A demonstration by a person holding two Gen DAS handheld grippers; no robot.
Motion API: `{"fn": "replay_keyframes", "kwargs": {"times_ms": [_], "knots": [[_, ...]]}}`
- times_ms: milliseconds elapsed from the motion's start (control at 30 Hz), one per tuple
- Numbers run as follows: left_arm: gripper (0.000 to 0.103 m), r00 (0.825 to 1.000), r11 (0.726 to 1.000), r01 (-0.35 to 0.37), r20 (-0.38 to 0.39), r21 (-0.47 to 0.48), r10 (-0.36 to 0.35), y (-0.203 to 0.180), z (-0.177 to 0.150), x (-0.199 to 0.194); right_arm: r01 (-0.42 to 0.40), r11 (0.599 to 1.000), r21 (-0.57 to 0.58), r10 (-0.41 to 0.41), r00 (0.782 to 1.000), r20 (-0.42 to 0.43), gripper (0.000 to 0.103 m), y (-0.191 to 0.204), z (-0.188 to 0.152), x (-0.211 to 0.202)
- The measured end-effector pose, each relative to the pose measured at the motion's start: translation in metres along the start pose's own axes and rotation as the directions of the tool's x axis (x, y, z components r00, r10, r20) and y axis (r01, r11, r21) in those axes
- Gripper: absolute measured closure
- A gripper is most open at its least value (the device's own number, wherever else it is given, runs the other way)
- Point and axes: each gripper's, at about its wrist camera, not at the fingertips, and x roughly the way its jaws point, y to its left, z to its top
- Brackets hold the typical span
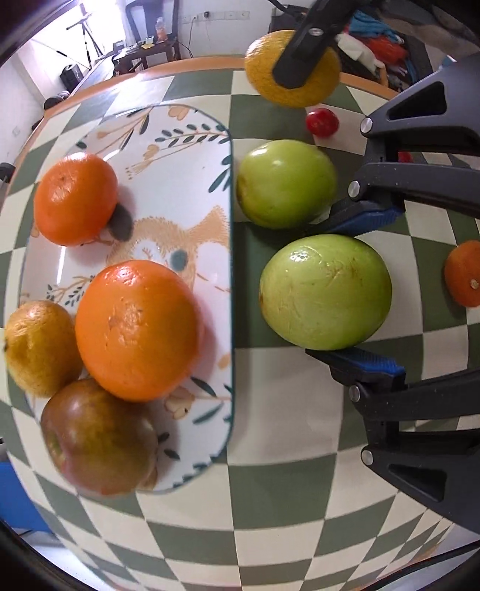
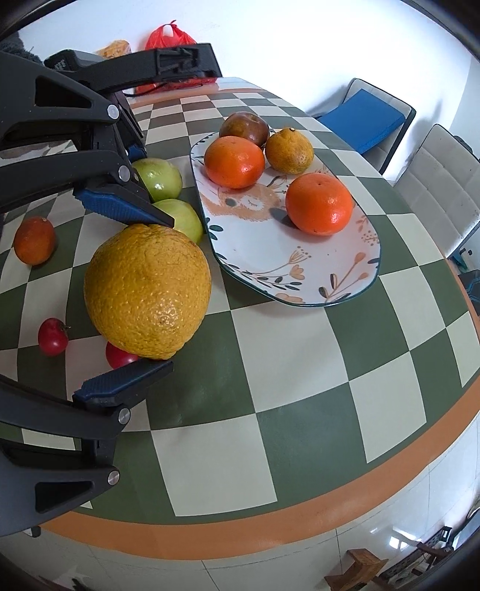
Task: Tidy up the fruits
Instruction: 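Place the grapefruit on the plate with the right tool while the left places the green apple, then withdraw both open tools from the plate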
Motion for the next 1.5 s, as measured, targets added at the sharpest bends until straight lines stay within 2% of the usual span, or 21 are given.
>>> {"fn": "replay_keyframes", "kwargs": {"times_ms": [200, 333, 433, 567, 733, 833, 867, 933, 1000, 1067, 1200, 1267, 1400, 1500], "knots": [[0.052, 0.994, 0.997, 0.066, 0.081, 0.030, -0.068, -0.013, -0.010, -0.049, -0.044, 0.999, 0.008, 0.044, 0.999, 0.018, 0.032, 0.003, 0.003, -0.011], [0.052, 0.982, 0.991, 0.131, 0.130, 0.037, -0.135, -0.023, 0.013, -0.077, -0.100, 0.994, 0.036, 0.098, 0.994, 0.044, 0.032, 0.007, 0.026, -0.018], [0.052, 0.978, 0.987, 0.154, 0.135, 0.035, -0.158, -0.028, 0.040, -0.078, -0.103, 0.994, 0.025, 0.102, 0.993, 0.053, 0.032, 0.015, 0.053, -0.018], [0.052, 0.981, 0.984, 0.179, 0.070, 0.002, -0.179, -0.031, 0.064, -0.054, -0.077, 0.997, -0.012, 0.078, 0.997, 0.017, 0.032, 0.031, 0.087, -0.006], [0.052, 0.981, 0.981, 0.192, 0.007, -0.029, -0.192, -0.033, 0.063, -0.036, -0.031, 0.998, -0.048, 0.028, 0.998, -0.058, 0.031, 0.044, 0.112, 0.017], [0.052, 0.980, 0.980, 0.193, -0.033, -0.036, -0.194, -0.031, 0.060, -0.035, -0.032, 0.999, -0.036, 0.029, 0.997, -0.074, 0.022, 0.045, 0.119, 0.022], [0.051, 0.981, 0.981, 0.190, -0.039, -0.035, -0.191, -0.029, 0.058, -0.036, -0.039, 0.999, -0.027, 0.037, 0.997, -0.069, 0.020, 0.044, 0.119, 0.020], [0.044, 0.984, 0.984, 0.173, -0.033, -0.036, -0.174, -0.026, 0.056, -0.040, -0.039, 0.999, -0.026, 0.038, 0.997, -0.062, 0.018, 0.044, 0.120, 0.016], [0.025, 0.986, 0.986, 0.164, -0.012, -0.020, -0.165, -0.023, 0.053, -0.049, -0.031, 0.999, -0.025, 0.030, 0.998, -0.052, 0.013, 0.044, 0.118, 0.011], [0.016, 0.988, 0.988, 0.152, 0.006, -0.007, -0.152, -0.021, 0.051, -0.056, -0.012, 0.999, -0.032, 0.011, 0.999, -0.035, 0.013, 0.044, 0.115, 0.005], [0.016, 0.992, 0.994, 0.113, 0.056, 0.001, -0.113, -0.007, 0.043, -0.075, 0.028, 0.999, -0.045, -0.028, 1.000, 0.009, 0.010, 0.044, 0.101, -0.010], [0.016, 0.994, 0.998, 0.062, 0.090, 0.004, -0.062, 0.001, 0.036, -0.086, 0.082, 0.994, -0.071, -0.079, 0.996, 0.043, 0.010, 0.046, 0.091, -0.019], [0.016, 0.981, 0.997, -0.074, 0.178, -0.003, 0.073, 0.017, 0.024, -0.099, 0.216, 0.968, -0.129, -0.202, 0.972, 0.117, 0.006, 0.057, 0.063, -0.035], [0.016, 0.972, 0.992, -0.124, 0.197, -0.015, 0.125, 0.027, 0.014, -0.102, 0.289, 0.944, -0.159, -0.263, 0.951, 0.165, 0.006, 0.067, 0.040, -0.045]]}}
